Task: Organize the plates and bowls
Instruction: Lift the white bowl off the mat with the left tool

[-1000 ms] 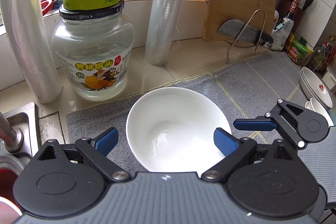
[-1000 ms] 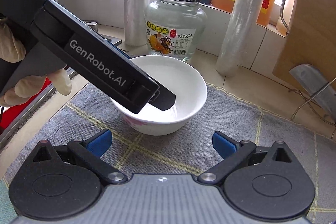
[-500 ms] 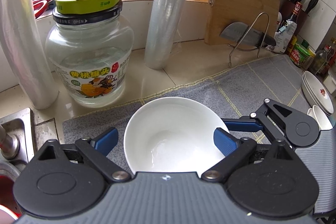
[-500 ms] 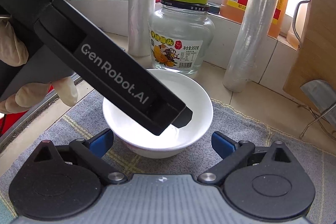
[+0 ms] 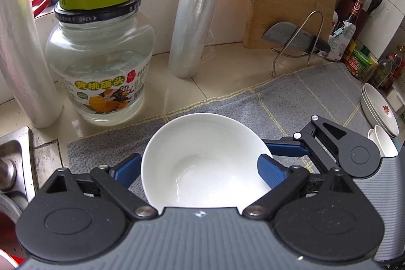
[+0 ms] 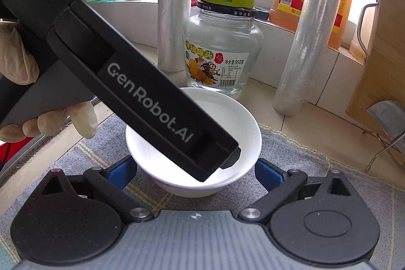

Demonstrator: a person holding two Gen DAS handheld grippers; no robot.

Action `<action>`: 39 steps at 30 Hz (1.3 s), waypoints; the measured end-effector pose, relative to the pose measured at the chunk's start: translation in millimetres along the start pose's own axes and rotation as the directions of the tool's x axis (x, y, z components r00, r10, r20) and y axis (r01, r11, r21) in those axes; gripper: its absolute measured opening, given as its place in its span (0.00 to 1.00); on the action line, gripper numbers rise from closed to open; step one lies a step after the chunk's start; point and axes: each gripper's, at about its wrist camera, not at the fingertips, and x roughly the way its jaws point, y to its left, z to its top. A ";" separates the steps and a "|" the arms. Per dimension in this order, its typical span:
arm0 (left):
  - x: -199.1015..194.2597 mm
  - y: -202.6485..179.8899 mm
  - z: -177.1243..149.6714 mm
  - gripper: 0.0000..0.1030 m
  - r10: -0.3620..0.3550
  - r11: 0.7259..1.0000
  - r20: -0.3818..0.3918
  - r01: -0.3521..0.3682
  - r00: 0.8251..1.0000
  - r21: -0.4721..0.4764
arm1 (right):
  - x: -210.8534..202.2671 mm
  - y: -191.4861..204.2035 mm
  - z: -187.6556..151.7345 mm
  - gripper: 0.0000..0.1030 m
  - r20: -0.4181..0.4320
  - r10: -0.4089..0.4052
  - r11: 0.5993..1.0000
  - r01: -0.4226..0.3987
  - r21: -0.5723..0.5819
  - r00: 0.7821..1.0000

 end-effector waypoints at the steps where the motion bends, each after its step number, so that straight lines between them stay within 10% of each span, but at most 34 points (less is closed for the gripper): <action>1: 0.2 0.2 0.4 0.94 -0.001 1.000 0.000 0.001 1.000 -0.002 | 0.0 -0.4 0.0 0.98 0.001 -0.001 1.000 0.001 0.000 1.000; 39: -7.7 -4.9 0.8 0.90 -0.058 0.998 -0.015 0.058 0.998 -0.016 | -7.6 0.5 3.0 0.91 -0.022 -0.003 1.000 0.003 -0.003 1.000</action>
